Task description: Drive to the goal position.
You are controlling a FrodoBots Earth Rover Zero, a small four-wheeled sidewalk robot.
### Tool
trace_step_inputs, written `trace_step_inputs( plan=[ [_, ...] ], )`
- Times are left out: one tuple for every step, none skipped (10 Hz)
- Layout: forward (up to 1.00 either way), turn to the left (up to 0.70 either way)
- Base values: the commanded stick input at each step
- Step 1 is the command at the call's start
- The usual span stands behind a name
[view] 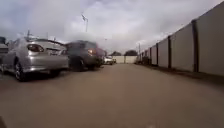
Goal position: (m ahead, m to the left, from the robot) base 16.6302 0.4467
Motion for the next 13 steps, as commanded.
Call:
trace_step_inputs(
  plan=[
    [0.70, -0.33],
    [0.70, -0.07],
    [0.70, 0.18],
    [0.70, 0.14],
    [0.70, 0.16],
    [0.70, 0.18],
    [0.70, 0.16],
    [0.70, 0.15],
    [0.70, 0.14],
    [0.70, 0.15],
    [0.70, -0.23],
    [0.70, 0.01],
    [0.70, 0.00]
  ],
)
